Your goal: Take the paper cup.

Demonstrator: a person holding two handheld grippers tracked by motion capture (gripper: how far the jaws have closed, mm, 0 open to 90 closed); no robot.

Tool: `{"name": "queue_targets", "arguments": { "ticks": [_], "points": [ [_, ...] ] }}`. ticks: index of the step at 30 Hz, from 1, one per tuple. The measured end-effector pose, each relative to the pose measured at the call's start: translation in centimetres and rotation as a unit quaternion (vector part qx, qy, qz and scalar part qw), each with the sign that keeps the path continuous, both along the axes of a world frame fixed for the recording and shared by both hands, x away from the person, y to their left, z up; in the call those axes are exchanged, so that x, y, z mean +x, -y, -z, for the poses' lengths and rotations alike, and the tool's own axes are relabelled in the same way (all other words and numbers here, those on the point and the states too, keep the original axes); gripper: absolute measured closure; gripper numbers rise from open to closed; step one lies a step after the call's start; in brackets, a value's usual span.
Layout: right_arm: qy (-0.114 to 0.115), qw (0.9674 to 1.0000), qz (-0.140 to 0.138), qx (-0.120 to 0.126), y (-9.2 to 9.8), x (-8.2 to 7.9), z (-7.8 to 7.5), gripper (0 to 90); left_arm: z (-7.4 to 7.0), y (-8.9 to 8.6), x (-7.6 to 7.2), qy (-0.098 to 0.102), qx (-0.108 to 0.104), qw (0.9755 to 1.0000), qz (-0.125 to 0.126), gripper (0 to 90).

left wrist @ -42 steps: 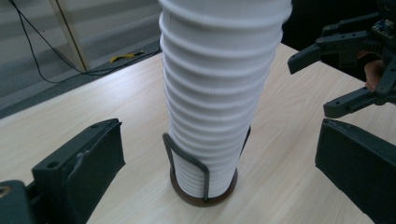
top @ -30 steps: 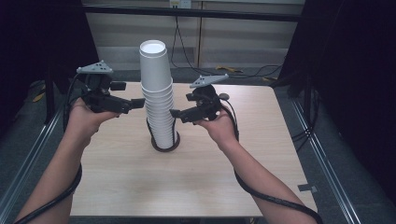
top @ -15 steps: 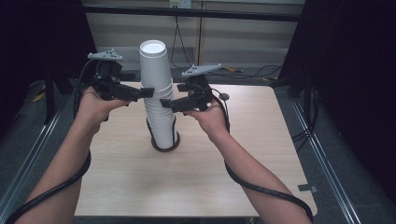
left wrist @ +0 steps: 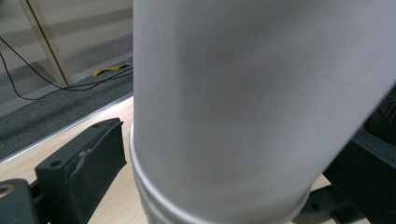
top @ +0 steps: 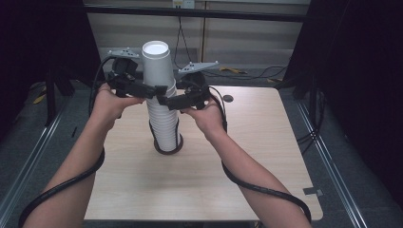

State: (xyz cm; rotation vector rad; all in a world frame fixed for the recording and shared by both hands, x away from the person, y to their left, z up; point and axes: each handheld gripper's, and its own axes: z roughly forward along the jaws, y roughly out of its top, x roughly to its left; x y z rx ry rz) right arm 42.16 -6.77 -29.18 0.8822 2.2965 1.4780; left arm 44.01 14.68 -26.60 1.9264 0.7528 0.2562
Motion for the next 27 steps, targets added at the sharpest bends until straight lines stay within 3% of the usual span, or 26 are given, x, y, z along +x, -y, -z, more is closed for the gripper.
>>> {"name": "queue_targets", "arguments": {
  "ticks": [5, 19, 27],
  "points": [
    [0.003, 1.0000, 0.001, 0.000, -0.06, 0.00, -0.17, 15.7, 0.17, 0.13, 0.10, 0.004, 0.002, 1.0000, 0.007, 4.1],
    [0.006, 1.0000, 0.007, -0.004, -0.33, 0.02, -0.14, 15.3, 0.30, 0.27, 0.10, 0.006, -0.005, 1.0000, -0.004, 4.9],
    [0.006, 0.9999, 0.008, -0.004, -0.40, 0.07, -0.14, 15.5, 0.72, 0.77, 0.27, 0.032, -0.001, 0.9995, -0.004, 3.7]
  ]
}}
